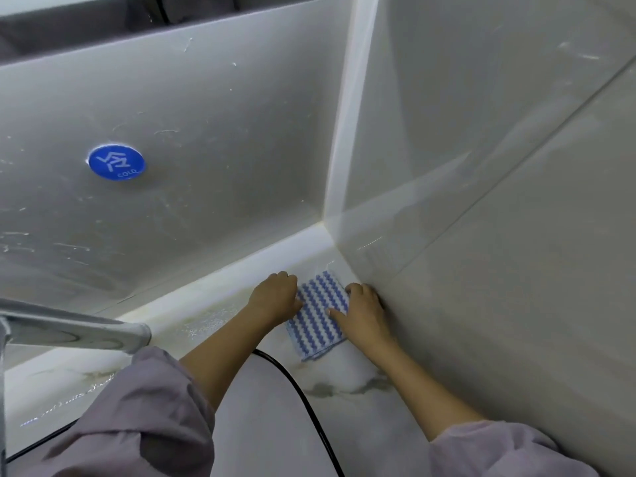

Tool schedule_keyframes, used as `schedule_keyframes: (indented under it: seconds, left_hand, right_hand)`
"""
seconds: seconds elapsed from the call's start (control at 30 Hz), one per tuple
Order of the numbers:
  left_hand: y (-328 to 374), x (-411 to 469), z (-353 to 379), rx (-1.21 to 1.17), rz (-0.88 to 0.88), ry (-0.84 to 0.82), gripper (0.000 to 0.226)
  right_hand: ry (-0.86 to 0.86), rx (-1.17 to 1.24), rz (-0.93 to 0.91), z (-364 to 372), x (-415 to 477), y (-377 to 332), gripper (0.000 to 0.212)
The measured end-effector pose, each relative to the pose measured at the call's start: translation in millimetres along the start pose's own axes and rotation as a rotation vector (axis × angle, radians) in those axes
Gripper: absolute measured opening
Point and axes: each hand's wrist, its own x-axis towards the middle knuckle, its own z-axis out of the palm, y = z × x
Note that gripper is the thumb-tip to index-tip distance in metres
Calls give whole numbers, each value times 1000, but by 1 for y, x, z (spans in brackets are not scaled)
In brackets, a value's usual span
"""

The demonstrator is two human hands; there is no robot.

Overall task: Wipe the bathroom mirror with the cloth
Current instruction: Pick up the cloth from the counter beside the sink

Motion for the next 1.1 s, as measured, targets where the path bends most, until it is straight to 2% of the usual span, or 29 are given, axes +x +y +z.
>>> schedule_keyframes:
  seconds: [0.23, 0.4, 0.5, 0.73, 0.93, 1.1]
  left_hand:
    - [-5, -3, -2, -122, -39, -52, 21]
    - [-6, -13, -8, -155, -17, -52, 24]
    - [-6, -22, -18, -213, -21, -33, 21]
    - [2, -61, -55, -424, -26, 149, 20]
    - [12, -116, -97, -631, 25, 426, 11]
    - [24, -172, -120, -1131, 83, 585, 5]
  right_hand:
    - [-40, 97, 28, 4, 6, -1, 40]
    - [-5, 182, 26, 2, 8, -2, 21]
    - [-39, 257, -5, -6, 5, -7, 10]
    - [16, 405, -24, -41, -17, -32, 9]
    - [96, 595, -171, -90, -61, -70, 10]
    - [70, 753, -316, -126, -101, -99, 19]
